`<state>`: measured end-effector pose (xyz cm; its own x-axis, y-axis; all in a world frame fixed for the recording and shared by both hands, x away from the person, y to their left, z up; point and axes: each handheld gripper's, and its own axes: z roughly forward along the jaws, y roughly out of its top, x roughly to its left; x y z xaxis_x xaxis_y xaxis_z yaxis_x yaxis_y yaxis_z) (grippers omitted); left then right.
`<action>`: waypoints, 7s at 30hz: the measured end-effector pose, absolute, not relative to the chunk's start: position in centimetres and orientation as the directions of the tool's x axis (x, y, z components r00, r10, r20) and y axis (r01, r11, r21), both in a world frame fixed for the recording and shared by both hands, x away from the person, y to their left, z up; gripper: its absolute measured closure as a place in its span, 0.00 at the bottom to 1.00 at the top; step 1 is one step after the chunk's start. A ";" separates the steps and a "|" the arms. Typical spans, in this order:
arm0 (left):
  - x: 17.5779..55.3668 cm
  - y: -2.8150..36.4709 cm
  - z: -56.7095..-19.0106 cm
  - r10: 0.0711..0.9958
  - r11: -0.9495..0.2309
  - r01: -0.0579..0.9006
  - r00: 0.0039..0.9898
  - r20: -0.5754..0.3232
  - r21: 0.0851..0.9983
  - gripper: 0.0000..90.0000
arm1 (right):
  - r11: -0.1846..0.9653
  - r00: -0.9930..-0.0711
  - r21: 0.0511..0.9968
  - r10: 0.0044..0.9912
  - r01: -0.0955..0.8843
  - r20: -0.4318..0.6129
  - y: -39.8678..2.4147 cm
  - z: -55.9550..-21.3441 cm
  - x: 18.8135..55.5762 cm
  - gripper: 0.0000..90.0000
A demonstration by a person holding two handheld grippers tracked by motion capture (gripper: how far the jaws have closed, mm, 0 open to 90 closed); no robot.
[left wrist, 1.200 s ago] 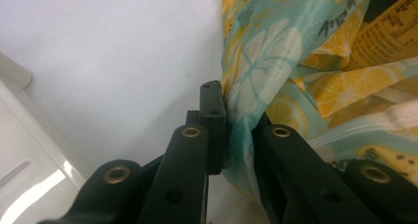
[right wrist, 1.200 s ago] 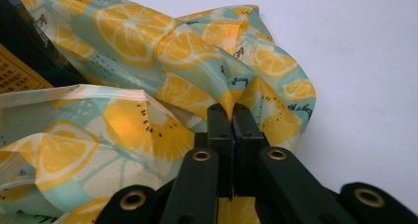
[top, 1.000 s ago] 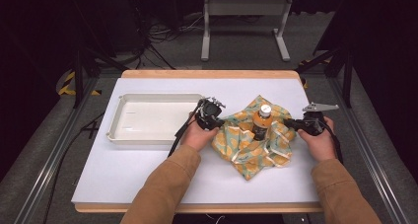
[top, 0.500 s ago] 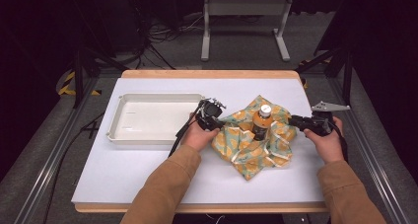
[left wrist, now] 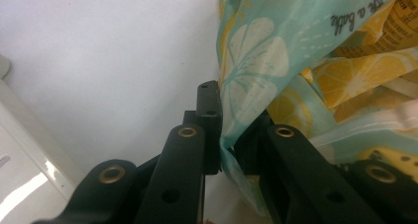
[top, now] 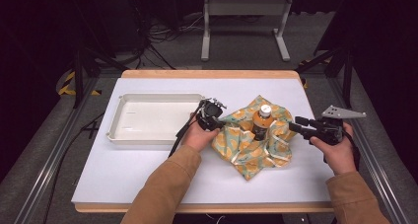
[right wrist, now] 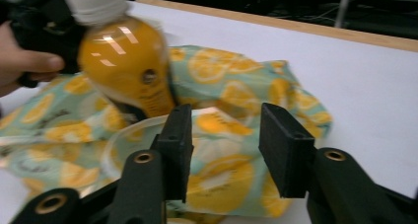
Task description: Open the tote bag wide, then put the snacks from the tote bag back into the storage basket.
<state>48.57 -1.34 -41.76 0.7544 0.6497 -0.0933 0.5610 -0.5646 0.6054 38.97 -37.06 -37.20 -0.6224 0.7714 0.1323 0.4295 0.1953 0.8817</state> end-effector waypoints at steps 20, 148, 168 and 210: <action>48.6 -1.2 -41.8 0.653 -0.561 0.565 0.751 -0.097 0.605 0.93 | 0.359 -0.755 0.821 0.643 0.445 0.128 -34.7 -39.0 36.6 0.99; 38.0 0.9 -38.9 0.484 -0.462 0.335 0.871 -0.083 0.821 0.46 | 0.381 -0.797 0.870 0.604 0.314 0.024 -32.9 -41.5 30.9 0.85; 39.2 0.2 -34.5 0.452 -0.393 0.285 0.888 -0.086 0.874 0.34 | 0.310 -0.675 0.905 0.737 0.290 -0.036 -34.7 -41.6 31.1 0.52; 44.1 -5.8 -34.0 0.352 -0.292 0.217 0.930 -0.106 0.931 0.28 | 0.262 -0.645 0.917 0.764 0.301 -0.006 -35.9 -42.4 31.3 0.48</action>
<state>44.11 -5.84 -33.97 0.9300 0.3518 -0.1063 0.2171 -0.2924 0.9313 31.29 -35.93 -42.39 -0.6453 0.7639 -0.0065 0.3006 0.2617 0.9172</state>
